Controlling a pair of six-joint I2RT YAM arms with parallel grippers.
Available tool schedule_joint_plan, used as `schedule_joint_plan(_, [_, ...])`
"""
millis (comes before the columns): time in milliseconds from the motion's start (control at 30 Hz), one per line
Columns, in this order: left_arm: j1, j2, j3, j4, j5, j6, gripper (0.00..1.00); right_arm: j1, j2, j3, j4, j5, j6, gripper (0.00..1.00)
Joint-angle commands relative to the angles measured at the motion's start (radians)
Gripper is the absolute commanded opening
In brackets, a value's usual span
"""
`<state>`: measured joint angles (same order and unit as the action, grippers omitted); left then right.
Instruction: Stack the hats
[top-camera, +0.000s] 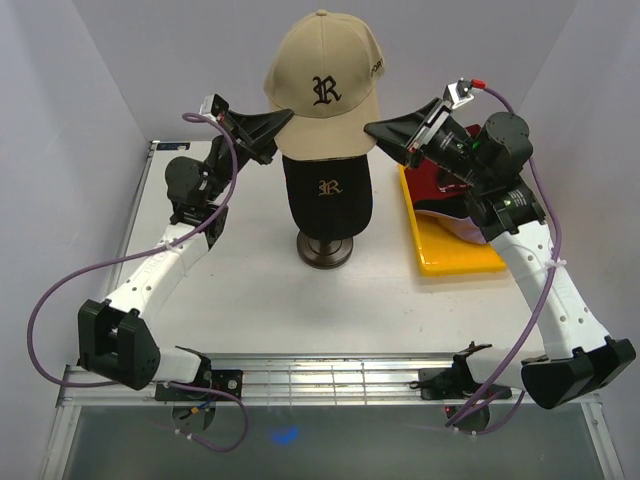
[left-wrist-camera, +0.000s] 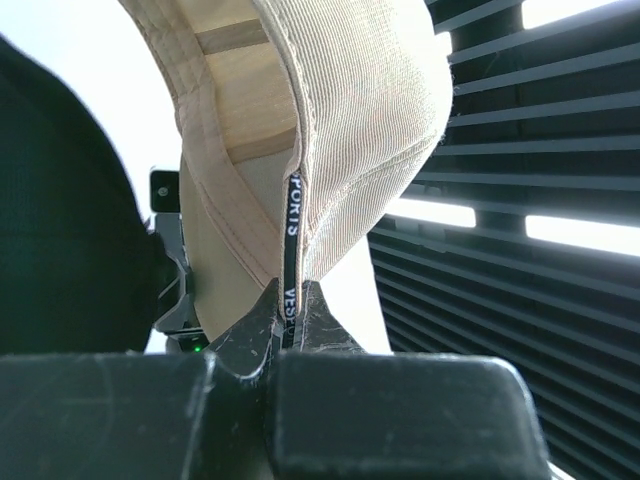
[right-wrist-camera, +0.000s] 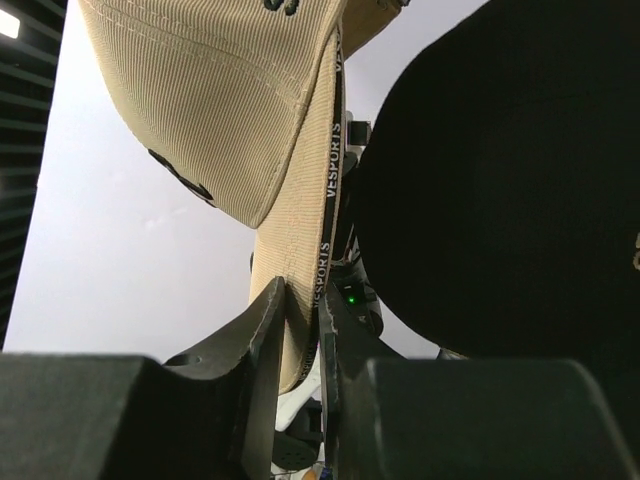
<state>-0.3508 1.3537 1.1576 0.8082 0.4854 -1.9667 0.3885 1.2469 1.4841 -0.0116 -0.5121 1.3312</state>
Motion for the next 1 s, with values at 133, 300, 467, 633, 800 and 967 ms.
schedule_joint_plan(133, [-0.01, -0.097, -0.059, -0.039, 0.065, 0.049, 0.0, 0.049, -0.043, -0.091, 0.013, 0.014, -0.113, 0.08])
schedule_joint_plan(300, [-0.008, -0.119, -0.094, -0.063, 0.087, 0.074, 0.0, 0.058, -0.066, -0.127, 0.013, 0.034, -0.135, 0.08])
schedule_joint_plan(467, [-0.001, -0.146, -0.144, -0.064, 0.099, 0.092, 0.0, 0.062, -0.084, -0.154, -0.034, 0.046, -0.162, 0.08])
schedule_joint_plan(633, [0.001, -0.146, -0.153, -0.07, 0.133, 0.12, 0.0, 0.062, -0.101, -0.171, -0.053, 0.061, -0.187, 0.08])
schedule_joint_plan(800, [0.004, -0.148, -0.168, -0.067, 0.159, 0.141, 0.0, 0.062, -0.106, -0.171, -0.079, 0.072, -0.219, 0.08])
schedule_joint_plan(967, [0.009, -0.153, -0.196, -0.053, 0.167, 0.143, 0.0, 0.062, -0.11, -0.18, -0.093, 0.078, -0.236, 0.08])
